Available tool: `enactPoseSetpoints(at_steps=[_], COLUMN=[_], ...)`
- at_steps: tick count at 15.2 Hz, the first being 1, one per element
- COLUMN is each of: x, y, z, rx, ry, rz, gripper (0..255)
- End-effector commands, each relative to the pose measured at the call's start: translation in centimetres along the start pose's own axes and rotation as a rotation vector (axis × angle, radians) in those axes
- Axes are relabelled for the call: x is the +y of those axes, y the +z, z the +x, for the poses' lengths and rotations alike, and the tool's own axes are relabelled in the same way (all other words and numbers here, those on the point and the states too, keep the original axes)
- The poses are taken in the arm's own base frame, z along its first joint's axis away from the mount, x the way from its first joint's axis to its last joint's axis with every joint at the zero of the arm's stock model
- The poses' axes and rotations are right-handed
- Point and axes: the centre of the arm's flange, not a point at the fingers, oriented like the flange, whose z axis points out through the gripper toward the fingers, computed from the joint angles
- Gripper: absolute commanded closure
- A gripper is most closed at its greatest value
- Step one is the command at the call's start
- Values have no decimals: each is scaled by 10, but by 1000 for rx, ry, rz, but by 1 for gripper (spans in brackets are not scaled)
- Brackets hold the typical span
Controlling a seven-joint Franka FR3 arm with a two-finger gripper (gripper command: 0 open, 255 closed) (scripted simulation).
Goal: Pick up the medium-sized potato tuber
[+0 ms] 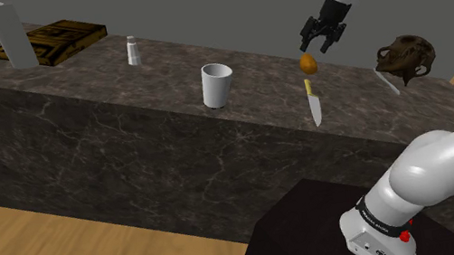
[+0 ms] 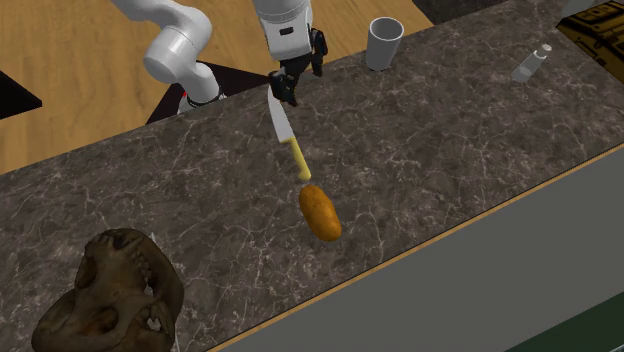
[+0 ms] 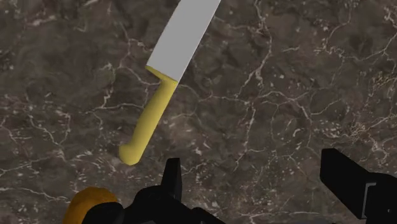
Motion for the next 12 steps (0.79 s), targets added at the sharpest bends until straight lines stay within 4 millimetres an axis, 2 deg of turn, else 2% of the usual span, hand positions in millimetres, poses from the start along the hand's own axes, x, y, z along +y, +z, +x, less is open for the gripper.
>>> enactPoseSetpoints(at_steps=[1,12], x=[17,105], y=[11,57], z=[20,127], rx=[-4,-29], ry=[21,135], rz=[-6,-35], gripper=[0,0])
